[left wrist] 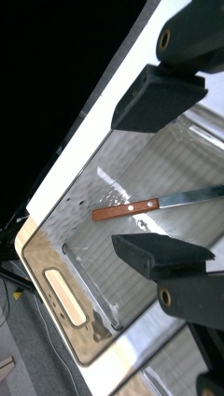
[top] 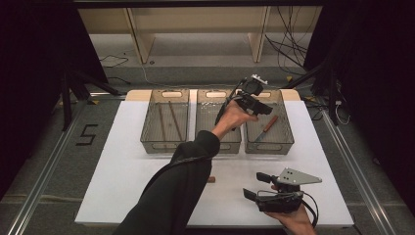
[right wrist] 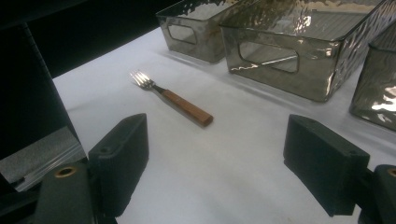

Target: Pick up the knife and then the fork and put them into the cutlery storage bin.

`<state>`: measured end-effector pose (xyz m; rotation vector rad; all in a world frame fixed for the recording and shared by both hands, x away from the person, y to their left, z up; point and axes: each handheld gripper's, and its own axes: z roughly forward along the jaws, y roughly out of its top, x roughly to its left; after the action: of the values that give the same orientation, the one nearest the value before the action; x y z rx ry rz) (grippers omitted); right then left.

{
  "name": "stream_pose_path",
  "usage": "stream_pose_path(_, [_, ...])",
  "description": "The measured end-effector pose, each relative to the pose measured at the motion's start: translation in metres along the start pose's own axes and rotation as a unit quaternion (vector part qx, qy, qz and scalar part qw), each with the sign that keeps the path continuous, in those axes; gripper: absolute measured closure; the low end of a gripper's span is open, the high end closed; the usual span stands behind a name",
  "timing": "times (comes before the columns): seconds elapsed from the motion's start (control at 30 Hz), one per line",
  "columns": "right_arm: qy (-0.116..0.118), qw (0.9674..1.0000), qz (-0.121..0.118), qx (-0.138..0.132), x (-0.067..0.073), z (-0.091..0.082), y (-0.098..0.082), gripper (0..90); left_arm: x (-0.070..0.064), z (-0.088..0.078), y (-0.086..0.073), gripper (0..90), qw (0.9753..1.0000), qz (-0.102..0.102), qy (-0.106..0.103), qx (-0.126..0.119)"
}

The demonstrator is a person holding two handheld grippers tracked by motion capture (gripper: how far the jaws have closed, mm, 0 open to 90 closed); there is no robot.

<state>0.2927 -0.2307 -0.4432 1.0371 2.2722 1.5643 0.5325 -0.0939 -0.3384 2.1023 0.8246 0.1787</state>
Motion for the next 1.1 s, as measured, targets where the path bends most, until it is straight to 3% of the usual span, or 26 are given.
stream_pose_path(0.3, [-0.005, 1.0, 0.001, 0.0, -0.001, 0.0, 0.0, 23.1, 0.005, -0.044, -0.019, 27.8, 0.9997, 0.022, -0.015, -0.003])
stream_pose_path(0.67, [-0.006, 1.0, 0.003, 0.001, -0.001, 0.001, 0.0, 23.0, 0.017, -0.094, -0.054, 24.0, 0.9991, 0.041, -0.011, 0.005])
stream_pose_path(0.9, [-0.006, 1.0, 0.002, 0.001, -0.001, 0.001, 0.0, 23.0, 0.019, -0.113, -0.083, 23.3, 0.9982, 0.057, 0.001, 0.018])
stream_pose_path(1.1, [-0.006, 1.0, 0.004, 0.001, -0.001, 0.001, 0.0, 23.0, 0.022, -0.124, -0.111, 23.0, 0.9977, 0.061, -0.002, 0.028])
